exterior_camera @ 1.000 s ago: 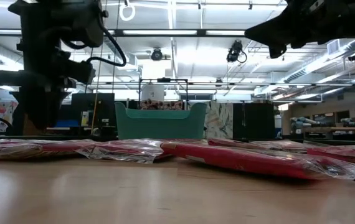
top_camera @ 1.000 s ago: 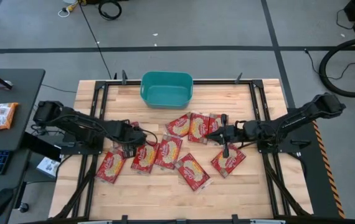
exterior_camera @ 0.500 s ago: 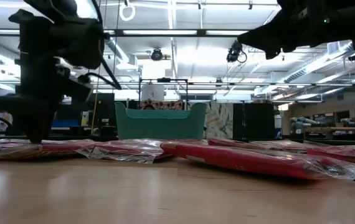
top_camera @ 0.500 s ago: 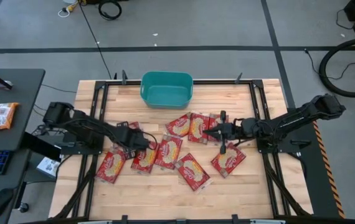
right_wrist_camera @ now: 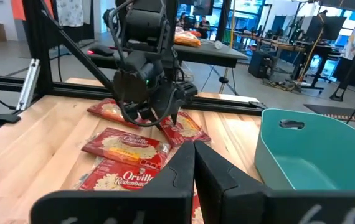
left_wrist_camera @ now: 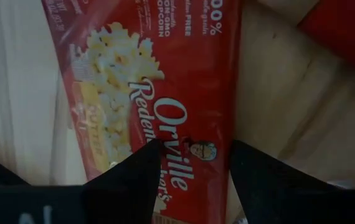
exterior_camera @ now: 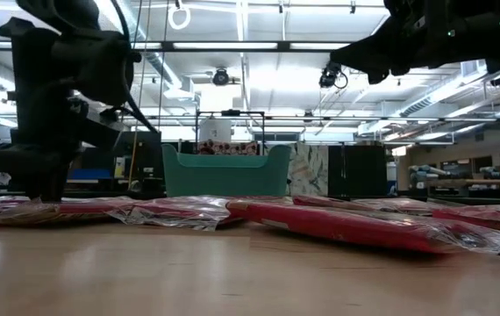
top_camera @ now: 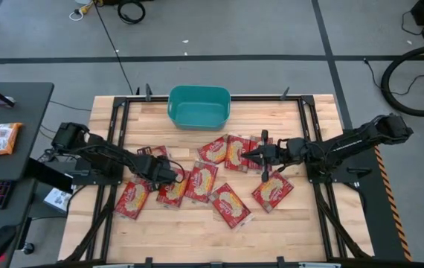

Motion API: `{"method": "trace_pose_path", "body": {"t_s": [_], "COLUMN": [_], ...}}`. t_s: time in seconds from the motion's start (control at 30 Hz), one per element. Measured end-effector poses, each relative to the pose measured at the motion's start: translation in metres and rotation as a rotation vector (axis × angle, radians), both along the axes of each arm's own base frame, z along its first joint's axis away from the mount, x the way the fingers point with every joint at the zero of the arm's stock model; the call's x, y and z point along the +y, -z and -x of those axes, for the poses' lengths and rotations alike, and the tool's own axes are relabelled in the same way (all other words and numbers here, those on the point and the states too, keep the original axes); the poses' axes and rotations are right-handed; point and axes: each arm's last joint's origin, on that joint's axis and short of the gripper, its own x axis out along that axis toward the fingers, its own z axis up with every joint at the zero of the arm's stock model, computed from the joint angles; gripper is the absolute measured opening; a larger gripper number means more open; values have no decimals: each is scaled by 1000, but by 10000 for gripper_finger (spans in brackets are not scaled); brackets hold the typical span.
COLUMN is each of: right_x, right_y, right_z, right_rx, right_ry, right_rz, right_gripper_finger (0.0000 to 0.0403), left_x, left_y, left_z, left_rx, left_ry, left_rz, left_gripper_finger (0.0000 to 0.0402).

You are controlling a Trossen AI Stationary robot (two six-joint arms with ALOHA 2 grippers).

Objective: Sort popcorn bags into baskets
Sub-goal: Put the popcorn bag into the green bin

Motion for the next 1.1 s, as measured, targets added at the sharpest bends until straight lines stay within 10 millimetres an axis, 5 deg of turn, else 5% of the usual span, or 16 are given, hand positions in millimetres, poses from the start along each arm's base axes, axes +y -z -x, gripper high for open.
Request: {"method": "trace_pose_path", "body": {"t_s": [0.33,0.77,1.1], "right_x": [0,0,0], "right_y": [-1,-1,-1], "right_z": [0,0,0], "right_rx": [-9,-8,-9], "right_ry": [-1,-1,0], "right_rz": [-1,-2,-5], "right_gripper_finger": [13,13,13], "left_x": [1,2,3], "left_y": [4,3,-41], "left_z": [3,3,-9], "left_rx": [-13,-24,-67], "left_ry": [-3,-10,75], "left_rz": [-24,-41,15], "left_gripper_finger": [182,14,3]}}
